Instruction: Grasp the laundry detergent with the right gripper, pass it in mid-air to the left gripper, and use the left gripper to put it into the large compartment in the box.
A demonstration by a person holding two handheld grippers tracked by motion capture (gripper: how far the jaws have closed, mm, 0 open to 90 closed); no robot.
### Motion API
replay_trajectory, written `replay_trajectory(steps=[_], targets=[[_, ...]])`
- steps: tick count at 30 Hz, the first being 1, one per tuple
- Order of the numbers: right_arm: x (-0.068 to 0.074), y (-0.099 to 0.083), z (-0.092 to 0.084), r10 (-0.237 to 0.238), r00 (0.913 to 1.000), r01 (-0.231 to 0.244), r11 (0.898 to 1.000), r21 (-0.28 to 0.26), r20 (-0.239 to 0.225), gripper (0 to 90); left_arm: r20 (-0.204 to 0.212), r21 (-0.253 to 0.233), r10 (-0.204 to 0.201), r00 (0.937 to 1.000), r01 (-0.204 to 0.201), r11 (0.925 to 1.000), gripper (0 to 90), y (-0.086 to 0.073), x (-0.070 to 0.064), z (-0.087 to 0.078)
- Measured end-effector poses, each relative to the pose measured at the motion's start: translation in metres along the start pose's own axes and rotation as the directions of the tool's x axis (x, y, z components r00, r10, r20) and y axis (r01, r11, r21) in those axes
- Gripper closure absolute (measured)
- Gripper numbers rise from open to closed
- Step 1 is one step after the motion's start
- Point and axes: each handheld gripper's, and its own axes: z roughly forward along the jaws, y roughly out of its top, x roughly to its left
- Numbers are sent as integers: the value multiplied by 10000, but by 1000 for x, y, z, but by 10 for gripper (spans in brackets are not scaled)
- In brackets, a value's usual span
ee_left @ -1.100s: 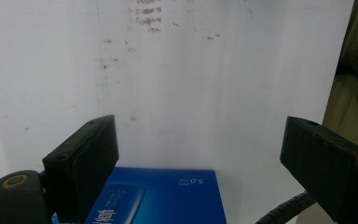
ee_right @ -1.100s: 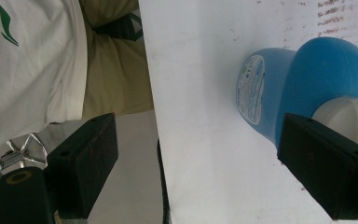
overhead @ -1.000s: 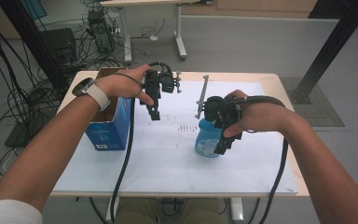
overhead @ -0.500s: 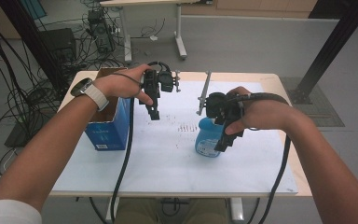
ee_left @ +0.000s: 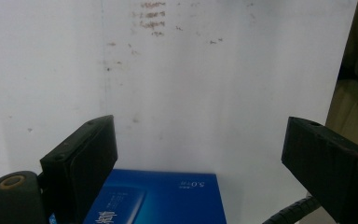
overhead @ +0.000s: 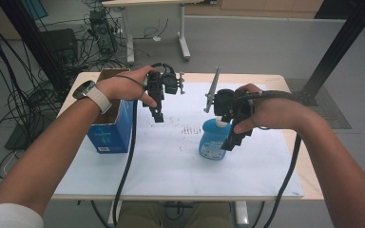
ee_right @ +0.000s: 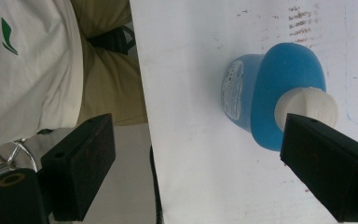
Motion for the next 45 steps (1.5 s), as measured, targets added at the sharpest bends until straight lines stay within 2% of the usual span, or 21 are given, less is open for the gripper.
replay_trajectory(steps=[12, 15, 23, 32, 37, 45], targets=[[-4, -13, -5, 329, 9974, -307, 9989, -347, 646, 81, -45, -42, -5, 10000, 5, 10000, 107, 1, -1, 1], [-6, -19, -6, 388, 9948, -335, 9978, -575, 937, 77, -50, -27, 33, 10000, -33, 10000, 108, 1, 0, 1], [-9, -31, -6, 697, 9893, -554, 9922, -1114, 1282, 76, -93, -97, 46, 9999, -47, 9999, 107, 1, 0, 2], [-14, -42, 1, 1007, 9864, -788, 9834, -1637, 1302, 68, -68, -134, 24, 10000, -25, 9999, 107, 1, -1, 4], [-17, -49, 5, 1239, 9837, -953, 9737, -2068, 1303, 66, -34, -115, 42, 10000, -42, 9999, 107, 1, -2, 5], [-21, -57, 12, 1461, 9818, -1135, 9636, -2421, 1214, 67, -7, -121, 38, 10000, -38, 9999, 109, 2, -2, 7]])
